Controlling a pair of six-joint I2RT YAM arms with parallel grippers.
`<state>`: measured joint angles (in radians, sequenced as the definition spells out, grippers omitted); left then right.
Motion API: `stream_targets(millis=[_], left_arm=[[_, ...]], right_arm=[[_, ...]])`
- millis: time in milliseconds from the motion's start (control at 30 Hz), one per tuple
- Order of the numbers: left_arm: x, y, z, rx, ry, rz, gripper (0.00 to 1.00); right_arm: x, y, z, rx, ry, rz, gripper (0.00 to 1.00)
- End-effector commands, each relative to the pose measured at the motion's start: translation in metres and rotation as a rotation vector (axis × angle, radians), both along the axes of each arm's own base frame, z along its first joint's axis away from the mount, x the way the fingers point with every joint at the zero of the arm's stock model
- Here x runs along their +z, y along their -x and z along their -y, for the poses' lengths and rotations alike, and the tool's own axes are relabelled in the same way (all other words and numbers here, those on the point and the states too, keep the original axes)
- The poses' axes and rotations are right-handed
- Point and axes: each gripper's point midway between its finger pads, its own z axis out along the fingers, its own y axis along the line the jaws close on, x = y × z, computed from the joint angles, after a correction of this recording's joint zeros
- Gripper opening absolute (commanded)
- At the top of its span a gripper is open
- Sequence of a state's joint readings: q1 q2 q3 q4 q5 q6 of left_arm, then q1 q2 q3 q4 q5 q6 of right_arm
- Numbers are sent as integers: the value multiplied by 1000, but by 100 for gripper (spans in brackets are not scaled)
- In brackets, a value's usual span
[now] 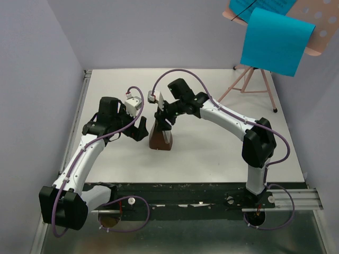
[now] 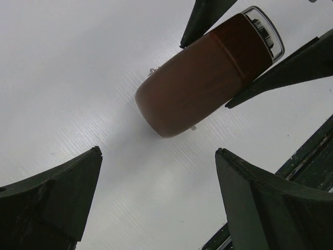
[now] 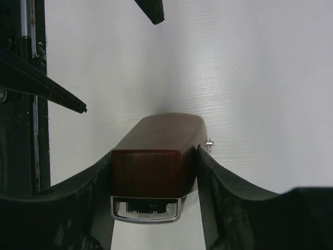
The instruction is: Pack up the instrument practice props
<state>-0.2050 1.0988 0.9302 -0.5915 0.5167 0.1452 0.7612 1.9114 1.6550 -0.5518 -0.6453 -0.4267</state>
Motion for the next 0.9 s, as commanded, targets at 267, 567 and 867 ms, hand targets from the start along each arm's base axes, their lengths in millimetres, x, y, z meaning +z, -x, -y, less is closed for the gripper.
stream_targets(millis=[267, 567, 867], left_arm=[[-1, -2, 14, -96, 27, 49, 99], [-37, -22, 47, -240, -135, 116, 99], [-64, -53, 79, -323, -144, 62, 99]], right_arm=[[-10, -71, 36, -700, 50, -93, 0], [-18, -94, 112, -1076, 37, -295, 0], [-24, -97, 135, -1141, 3, -413, 0]])
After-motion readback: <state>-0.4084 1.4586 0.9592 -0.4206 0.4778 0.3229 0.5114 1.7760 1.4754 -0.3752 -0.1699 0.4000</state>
